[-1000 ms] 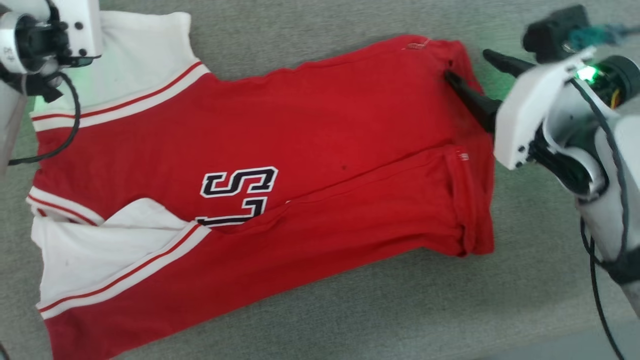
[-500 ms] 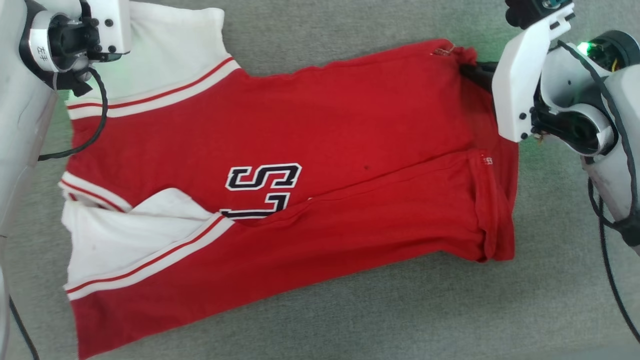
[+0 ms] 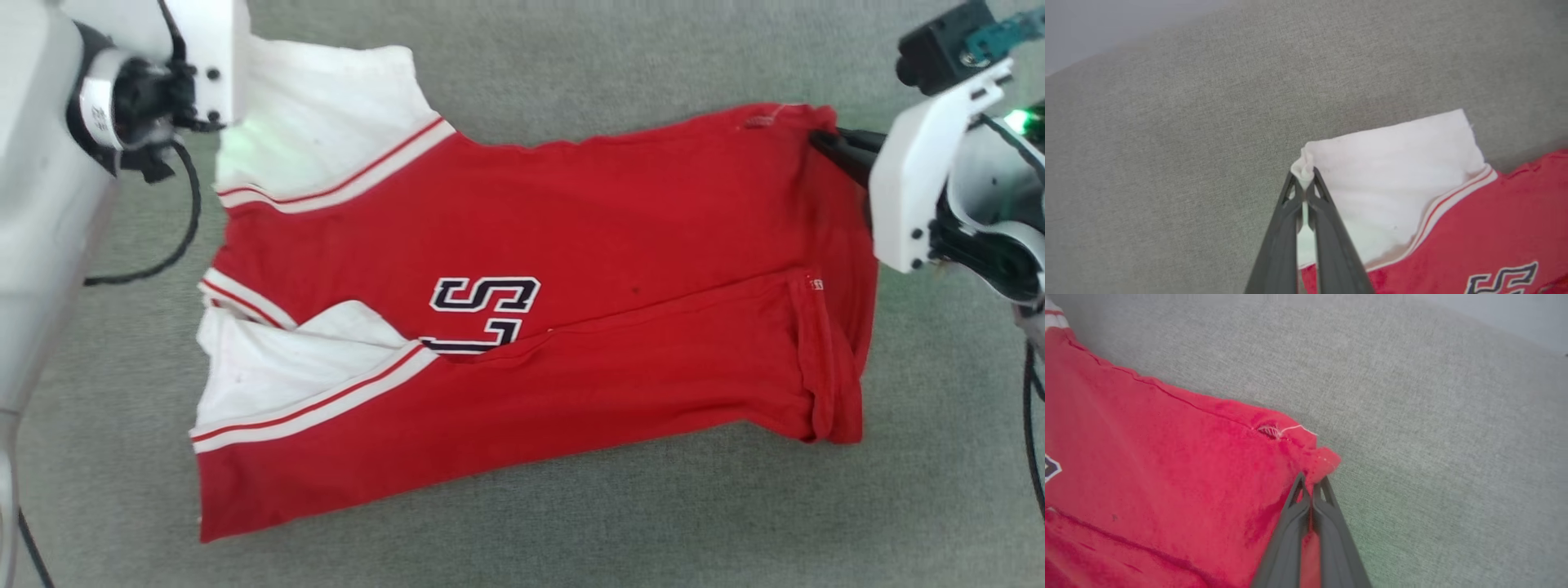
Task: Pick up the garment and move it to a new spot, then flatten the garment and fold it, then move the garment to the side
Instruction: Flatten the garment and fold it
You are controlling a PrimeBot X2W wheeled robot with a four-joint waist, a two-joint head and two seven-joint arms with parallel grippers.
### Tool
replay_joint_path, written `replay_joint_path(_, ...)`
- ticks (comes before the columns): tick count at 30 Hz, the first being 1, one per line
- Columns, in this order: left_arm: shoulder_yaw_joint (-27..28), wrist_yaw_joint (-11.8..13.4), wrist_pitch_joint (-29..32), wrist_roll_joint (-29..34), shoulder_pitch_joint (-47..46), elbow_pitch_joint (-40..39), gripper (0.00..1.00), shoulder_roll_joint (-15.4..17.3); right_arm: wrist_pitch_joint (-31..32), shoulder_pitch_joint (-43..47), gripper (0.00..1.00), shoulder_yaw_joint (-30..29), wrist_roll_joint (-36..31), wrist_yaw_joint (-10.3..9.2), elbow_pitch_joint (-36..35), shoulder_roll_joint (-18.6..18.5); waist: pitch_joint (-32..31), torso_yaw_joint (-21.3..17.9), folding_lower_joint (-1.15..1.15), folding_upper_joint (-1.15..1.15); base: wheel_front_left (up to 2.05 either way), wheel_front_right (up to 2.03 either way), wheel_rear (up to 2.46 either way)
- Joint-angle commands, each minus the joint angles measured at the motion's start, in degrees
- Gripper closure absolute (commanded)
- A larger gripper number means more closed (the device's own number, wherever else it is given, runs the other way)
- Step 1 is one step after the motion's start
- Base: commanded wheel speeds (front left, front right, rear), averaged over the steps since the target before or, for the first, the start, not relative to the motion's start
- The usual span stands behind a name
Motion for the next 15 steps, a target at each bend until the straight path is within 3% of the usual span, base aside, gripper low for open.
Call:
replay_joint_path(1,-0.3,0.4,0.6,0.2,1.3,-1.5,1.00,0.5,-0.3,1.2,1.00,-0.3,0.0,0.00,-1.1,-1.0,-1.6,1.2,0.00,0.00,0.00,0.00,0.00)
replay_joint_path(8,-1.1,2.9,3.1,-0.1,5.5,-10.4,1.00,3.2,-0.3,5.3,1.00,-2.7,0.3,0.00,-5.9,-3.7,-4.1,2.6,0.00,0.00,0.00,0.00,0.00)
replay_joint_path(15,-2.2,8.4,7.4,-0.4,12.5,-25.2,1.00,8.3,1.4,12.1,1.00,-7.3,0.1,0.00,-13.1,-6.9,-6.0,4.1,0.00,0.00,0.00,0.00,0.00)
